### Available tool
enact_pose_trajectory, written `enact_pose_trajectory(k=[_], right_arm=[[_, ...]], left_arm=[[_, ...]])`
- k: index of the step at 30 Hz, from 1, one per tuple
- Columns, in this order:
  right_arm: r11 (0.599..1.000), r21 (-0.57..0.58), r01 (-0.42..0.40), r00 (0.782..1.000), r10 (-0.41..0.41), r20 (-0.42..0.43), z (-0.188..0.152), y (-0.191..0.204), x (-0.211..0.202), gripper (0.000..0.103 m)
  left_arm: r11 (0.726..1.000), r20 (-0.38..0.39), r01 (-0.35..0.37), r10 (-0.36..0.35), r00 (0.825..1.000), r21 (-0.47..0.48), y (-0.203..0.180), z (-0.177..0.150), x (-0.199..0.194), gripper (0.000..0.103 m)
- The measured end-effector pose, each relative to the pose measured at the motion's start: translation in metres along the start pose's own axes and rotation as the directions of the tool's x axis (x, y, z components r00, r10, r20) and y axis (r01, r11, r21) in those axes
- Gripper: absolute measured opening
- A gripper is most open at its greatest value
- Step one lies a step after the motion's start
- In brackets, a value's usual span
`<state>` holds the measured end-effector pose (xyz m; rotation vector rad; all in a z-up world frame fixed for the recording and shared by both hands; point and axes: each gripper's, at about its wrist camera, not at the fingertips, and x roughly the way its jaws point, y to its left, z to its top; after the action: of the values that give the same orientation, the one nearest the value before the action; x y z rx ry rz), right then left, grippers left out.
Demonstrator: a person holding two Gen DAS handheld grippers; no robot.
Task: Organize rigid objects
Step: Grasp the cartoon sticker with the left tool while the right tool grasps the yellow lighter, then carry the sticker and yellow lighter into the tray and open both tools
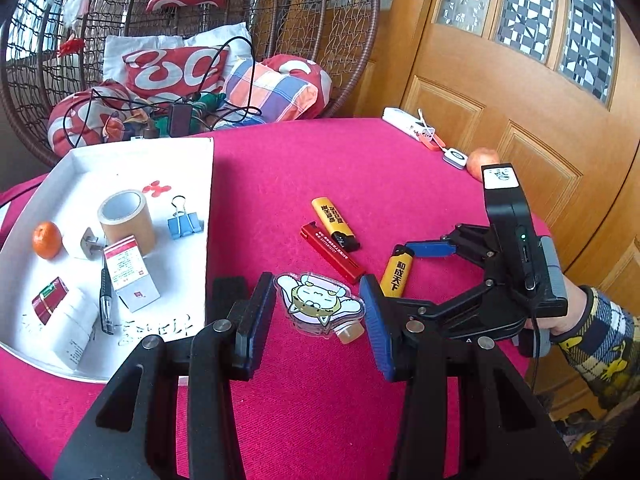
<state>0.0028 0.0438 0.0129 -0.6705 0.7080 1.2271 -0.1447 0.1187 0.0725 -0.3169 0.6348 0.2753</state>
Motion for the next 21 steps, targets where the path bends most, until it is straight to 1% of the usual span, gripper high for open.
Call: enact_pose_trajectory(k=[2, 3, 6, 9, 15, 21], right_arm=[[1.0, 0.009, 0.009, 1.0, -0.009, 0.002, -0.003, 0.001, -0.004, 0.081], [1.0, 0.013, 0.027, 1.0, -0.027, 0.015, -0.005, 0.001, -0.008, 0.081], [0.998, 0.049, 0.049, 0.997, -0.052, 0.062, -0.006, -0.001, -0.026, 0.08], [0.996, 0.076, 0.056, 0.99, -0.065, 0.124, 0.004, -0.004, -0.048, 0.08], [0.996, 0.085, 0.01, 0.973, -0.029, 0.23, 0.031, 0.003, -0.078, 0.081], [0.998, 0.068, -0.003, 0.961, -0.016, 0.278, 0.057, 0.021, -0.08, 0.081]], left_arm=[[1.0, 0.01, 0.0, 0.0, 1.0, -0.006, 0.002, 0.001, -0.003, 0.043], [1.0, 0.017, -0.001, 0.001, 1.0, -0.01, 0.003, 0.002, -0.005, 0.043], [1.0, 0.032, -0.002, 0.003, 0.999, -0.022, 0.006, 0.003, -0.008, 0.043], [1.0, 0.049, -0.01, 0.012, 0.999, -0.03, 0.008, 0.003, -0.012, 0.043], [0.998, 0.086, -0.043, 0.047, 0.995, -0.044, 0.016, 0.003, -0.024, 0.043], [0.992, 0.132, -0.075, 0.089, 0.987, -0.104, 0.039, 0.0, -0.043, 0.043]])
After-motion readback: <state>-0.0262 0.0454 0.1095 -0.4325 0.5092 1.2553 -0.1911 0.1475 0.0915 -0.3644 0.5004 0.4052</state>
